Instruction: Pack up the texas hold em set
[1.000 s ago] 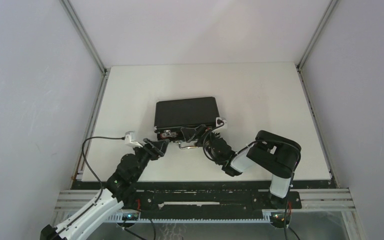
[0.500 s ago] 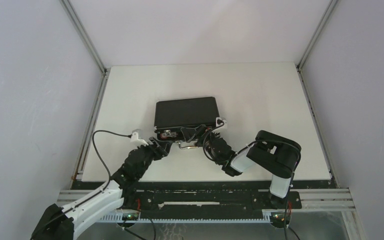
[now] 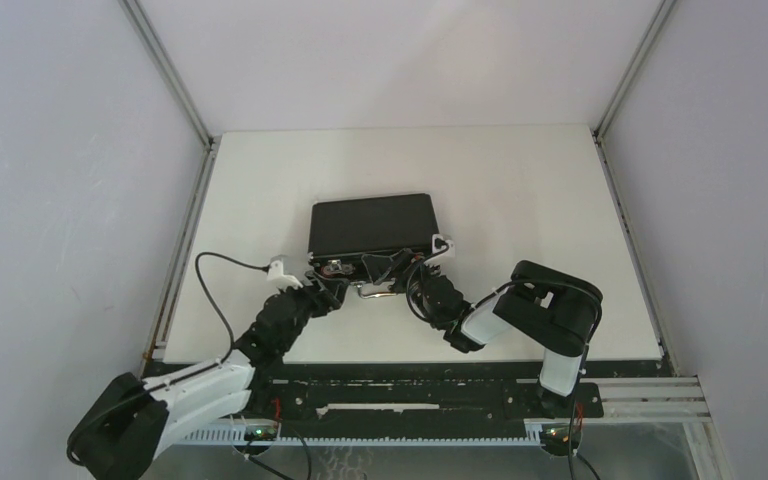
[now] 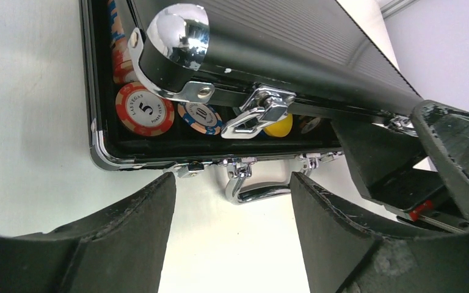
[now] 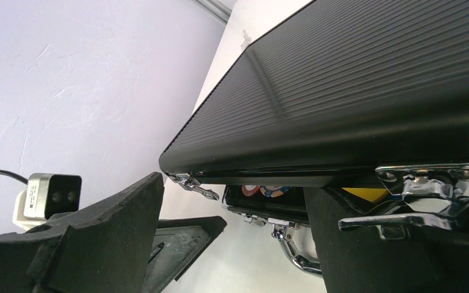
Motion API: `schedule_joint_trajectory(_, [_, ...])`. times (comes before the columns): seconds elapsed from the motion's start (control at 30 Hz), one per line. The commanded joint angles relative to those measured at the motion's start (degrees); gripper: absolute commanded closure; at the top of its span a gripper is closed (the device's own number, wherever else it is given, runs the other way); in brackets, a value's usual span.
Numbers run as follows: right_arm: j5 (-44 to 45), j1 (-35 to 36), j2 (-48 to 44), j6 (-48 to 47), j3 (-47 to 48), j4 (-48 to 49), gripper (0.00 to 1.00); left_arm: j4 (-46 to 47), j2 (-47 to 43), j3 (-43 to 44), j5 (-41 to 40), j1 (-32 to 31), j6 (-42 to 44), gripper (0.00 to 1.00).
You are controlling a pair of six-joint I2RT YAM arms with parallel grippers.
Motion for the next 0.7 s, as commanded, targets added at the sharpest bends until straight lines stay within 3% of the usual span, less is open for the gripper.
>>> schedule_joint_trajectory(0.0, [-0.43,-0.40,-2.77,0.38,0.30,4.28,0.08,12.25,5.19,-3.64,-1.04,0.17,1.61,0.26])
schedule_joint_trajectory(0.17, [-0.94,-0.58,-2.50,1.01,-0.01,4.61,0.08,18.51,7.50,-3.79,-1.24,0.16,1.92,0.26])
schedule_joint_trajectory(0.37, [-1.68,-0.76,-1.99,1.85,-0.12,5.23,0.09,19.81,11.47,-1.50,-0.99,0.16,1.42,0.26])
schedule_joint_trajectory(0.67, [-2.11,-1.69,-2.73,1.85,-1.31,5.80,0.10,31.55,20.06,-1.19,0.57,0.17,0.90,0.26])
